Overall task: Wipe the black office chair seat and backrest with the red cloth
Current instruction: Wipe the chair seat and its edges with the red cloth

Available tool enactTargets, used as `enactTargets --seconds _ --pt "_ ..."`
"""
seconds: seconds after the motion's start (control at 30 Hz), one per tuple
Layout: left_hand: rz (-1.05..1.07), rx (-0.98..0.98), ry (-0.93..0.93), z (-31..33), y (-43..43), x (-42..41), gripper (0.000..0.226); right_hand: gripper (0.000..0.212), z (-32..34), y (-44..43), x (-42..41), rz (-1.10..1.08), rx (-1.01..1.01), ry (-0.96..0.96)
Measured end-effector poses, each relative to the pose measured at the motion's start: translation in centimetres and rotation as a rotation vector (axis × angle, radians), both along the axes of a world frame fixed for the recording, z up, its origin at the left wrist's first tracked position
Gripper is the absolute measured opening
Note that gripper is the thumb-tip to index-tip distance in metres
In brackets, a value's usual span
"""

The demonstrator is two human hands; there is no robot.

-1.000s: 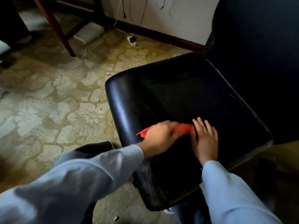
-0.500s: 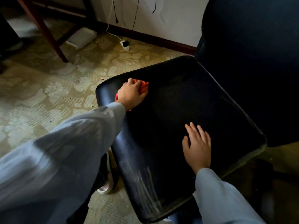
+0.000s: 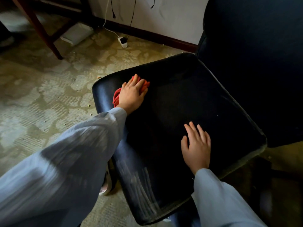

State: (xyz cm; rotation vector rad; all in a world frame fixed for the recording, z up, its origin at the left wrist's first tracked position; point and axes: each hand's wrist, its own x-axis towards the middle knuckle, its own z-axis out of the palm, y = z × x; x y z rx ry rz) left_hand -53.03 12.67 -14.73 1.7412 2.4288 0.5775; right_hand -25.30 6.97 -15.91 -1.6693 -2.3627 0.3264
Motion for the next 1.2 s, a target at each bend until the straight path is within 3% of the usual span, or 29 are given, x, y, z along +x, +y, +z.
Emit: enactTargets --seconds 0.17,0.3,0.43,0.5,0.6,0.7,0.8,0.93,1.03,1.2 --pt "-0.136 0.061 0.014 -0.2 -1.9 3.6 0.049 0.055 -0.2 0.0 -0.1 -0.007 0.049 0.011" --pt "-0.380 0.100 0.026 -0.5 -5.2 9.2 0.051 0.055 -0.3 0.2 0.1 0.003 0.041 0.040" --pt "-0.660 0.111 0.015 -0.9 -9.5 13.4 0.044 0.047 0.2 0.1 0.5 -0.100 0.019 0.279" --pt "-0.744 0.094 -0.087 -0.1 -10.4 13.2 0.044 0.049 0.8 0.0 0.7 -0.210 0.013 0.389" --pt "-0.669 0.184 -0.476 1.7 -9.4 11.4 0.031 0.045 1.5 0.7 1.7 -0.301 0.017 0.421" --pt "-0.318 0.410 -0.656 3.8 -6.5 9.3 0.028 0.044 1.4 2.5 4.0 -0.285 -0.004 0.210" --pt "-0.096 0.493 -0.470 3.9 -1.6 5.5 0.027 0.045 1.0 3.4 6.1 -0.276 -0.082 0.010" --pt "0.041 0.146 -0.187 1.0 3.7 2.2 0.048 0.047 0.7 3.4 6.1 -0.305 -0.105 -0.004" --pt "0.075 -0.009 0.024 -0.7 4.6 4.7 0.038 0.046 0.5 3.4 5.9 -0.327 -0.071 -0.024" --pt "-0.021 -0.040 0.060 -0.6 3.6 9.6 0.039 0.045 -0.1 3.3 6.0 -0.322 -0.045 0.042"
